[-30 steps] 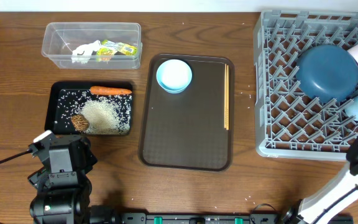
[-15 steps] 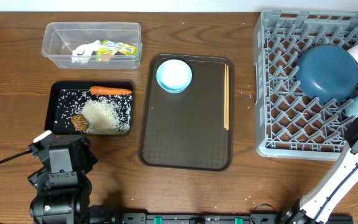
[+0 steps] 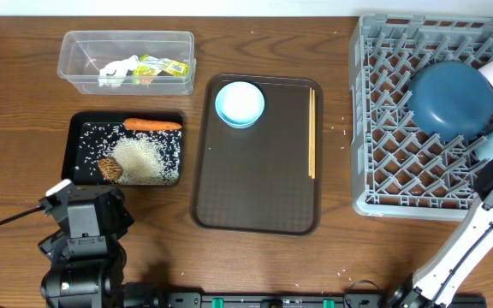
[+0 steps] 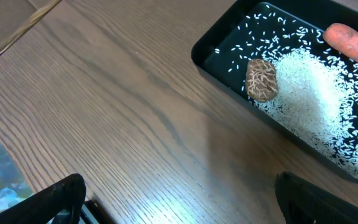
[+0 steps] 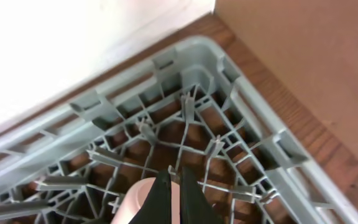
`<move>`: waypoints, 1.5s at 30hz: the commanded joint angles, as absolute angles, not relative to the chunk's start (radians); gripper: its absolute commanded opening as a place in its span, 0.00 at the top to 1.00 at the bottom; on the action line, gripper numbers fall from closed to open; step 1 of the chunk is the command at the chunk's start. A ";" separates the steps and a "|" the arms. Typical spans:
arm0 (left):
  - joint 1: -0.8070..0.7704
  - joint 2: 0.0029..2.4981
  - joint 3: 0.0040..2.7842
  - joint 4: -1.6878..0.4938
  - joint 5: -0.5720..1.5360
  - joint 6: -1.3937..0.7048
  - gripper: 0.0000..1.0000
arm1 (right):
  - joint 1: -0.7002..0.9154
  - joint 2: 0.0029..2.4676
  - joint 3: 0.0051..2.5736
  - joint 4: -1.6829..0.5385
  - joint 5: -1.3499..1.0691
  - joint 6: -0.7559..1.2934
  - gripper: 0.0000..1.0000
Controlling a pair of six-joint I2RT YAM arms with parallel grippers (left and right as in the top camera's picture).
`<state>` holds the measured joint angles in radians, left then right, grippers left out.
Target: Sort waste into correct bins and load items into the dishwasher rack
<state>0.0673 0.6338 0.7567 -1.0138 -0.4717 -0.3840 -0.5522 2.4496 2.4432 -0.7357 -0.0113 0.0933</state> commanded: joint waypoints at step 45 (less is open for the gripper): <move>0.066 0.634 0.751 -1.016 -0.487 -0.371 0.02 | -0.547 2.367 2.461 -0.906 -0.650 0.148 0.97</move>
<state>0.0673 0.6338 0.7567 -1.0138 -0.4717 -0.3840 -0.5587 2.4756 2.4584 -0.9123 -0.5552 0.1356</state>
